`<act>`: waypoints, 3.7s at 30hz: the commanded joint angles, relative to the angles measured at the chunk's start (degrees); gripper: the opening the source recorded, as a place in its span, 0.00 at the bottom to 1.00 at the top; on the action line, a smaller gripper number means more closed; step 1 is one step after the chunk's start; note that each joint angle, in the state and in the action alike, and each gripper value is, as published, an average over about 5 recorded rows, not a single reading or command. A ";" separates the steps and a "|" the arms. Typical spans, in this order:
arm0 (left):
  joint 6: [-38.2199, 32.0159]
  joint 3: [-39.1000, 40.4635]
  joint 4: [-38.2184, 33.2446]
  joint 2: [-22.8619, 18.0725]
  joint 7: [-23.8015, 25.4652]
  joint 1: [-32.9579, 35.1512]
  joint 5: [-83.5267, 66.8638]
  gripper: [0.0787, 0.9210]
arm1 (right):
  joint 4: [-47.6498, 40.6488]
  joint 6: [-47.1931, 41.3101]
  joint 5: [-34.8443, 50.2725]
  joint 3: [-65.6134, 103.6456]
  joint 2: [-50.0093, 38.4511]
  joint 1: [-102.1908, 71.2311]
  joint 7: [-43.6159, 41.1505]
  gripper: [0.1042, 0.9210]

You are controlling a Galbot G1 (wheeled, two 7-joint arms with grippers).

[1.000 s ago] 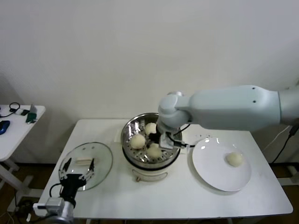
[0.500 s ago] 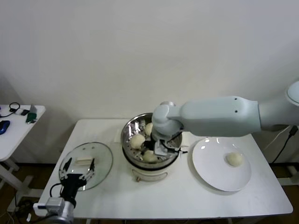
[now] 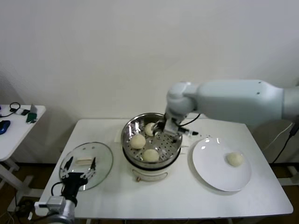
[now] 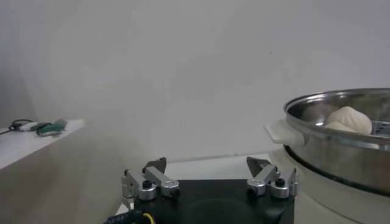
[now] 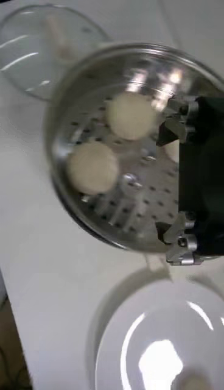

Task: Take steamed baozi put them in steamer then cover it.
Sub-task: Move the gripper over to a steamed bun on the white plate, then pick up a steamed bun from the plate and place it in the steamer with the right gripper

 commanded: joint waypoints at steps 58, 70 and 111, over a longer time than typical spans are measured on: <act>0.56 0.28 -0.56 -2.49 0.51 1.85 3.83 0.88 | -32.83 -10.92 -7.35 28.11 -18.83 -43.14 -0.25 0.78; 0.66 0.54 -0.27 -2.28 0.54 1.07 3.66 0.88 | -20.26 -13.62 7.46 7.26 -21.20 -15.59 -2.58 0.62; 0.91 -0.71 -0.14 -0.33 0.16 0.22 -0.55 0.88 | -7.91 -28.31 20.45 1.13 4.18 -14.73 8.08 0.63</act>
